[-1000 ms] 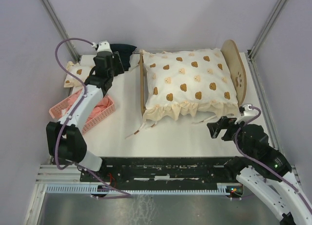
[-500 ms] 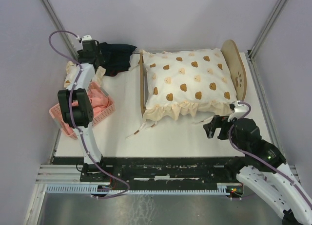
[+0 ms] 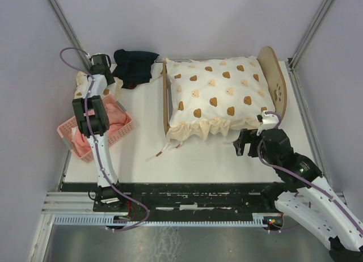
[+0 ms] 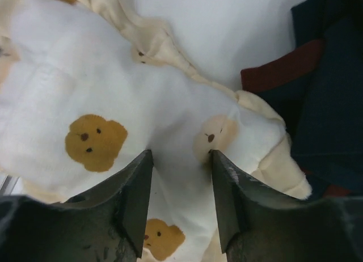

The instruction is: Set up the pet bed

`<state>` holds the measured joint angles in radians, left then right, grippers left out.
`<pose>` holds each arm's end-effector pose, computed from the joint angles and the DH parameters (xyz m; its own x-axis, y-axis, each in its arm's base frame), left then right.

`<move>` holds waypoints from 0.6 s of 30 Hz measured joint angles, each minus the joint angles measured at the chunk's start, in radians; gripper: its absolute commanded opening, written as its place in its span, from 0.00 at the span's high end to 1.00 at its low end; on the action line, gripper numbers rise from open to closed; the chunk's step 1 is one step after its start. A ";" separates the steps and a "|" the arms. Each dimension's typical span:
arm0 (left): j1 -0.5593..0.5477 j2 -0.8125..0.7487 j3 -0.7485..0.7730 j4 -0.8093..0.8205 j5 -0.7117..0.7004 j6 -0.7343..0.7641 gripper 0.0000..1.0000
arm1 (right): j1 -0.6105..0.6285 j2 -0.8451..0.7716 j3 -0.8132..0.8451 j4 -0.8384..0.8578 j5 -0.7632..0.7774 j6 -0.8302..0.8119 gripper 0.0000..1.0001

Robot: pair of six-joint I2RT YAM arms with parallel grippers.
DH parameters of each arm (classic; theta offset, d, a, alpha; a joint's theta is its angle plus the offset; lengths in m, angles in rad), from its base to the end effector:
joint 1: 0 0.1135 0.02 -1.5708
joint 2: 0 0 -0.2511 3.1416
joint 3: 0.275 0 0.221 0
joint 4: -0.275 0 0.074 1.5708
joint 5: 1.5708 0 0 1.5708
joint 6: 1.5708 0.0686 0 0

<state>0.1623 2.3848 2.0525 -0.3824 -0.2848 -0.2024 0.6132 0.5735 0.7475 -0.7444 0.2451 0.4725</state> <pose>0.5188 0.1045 0.1816 -0.5603 -0.2872 -0.7769 -0.4871 0.8729 0.0285 0.1130 0.0592 0.2698 -0.5713 0.1379 -0.8091 -0.1474 0.9525 0.2664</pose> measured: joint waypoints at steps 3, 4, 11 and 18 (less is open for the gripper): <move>0.005 0.061 0.036 -0.025 0.021 -0.003 0.87 | 0.000 0.031 0.000 0.010 0.000 -0.007 0.01; 0.006 0.063 0.036 -0.029 0.025 -0.003 0.92 | 0.000 0.037 0.000 0.014 -0.001 -0.008 0.01; 0.008 -0.016 -0.012 -0.039 0.070 -0.002 0.97 | 0.000 0.046 -0.006 0.055 -0.030 -0.007 0.01; -0.004 -0.280 -0.157 -0.035 0.151 -0.002 0.97 | 0.000 0.044 -0.027 0.095 -0.078 -0.006 0.01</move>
<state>0.1585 2.1052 1.8954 -0.4179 -0.1337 -0.2043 0.6132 0.6174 0.7208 -0.6491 0.1669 0.4664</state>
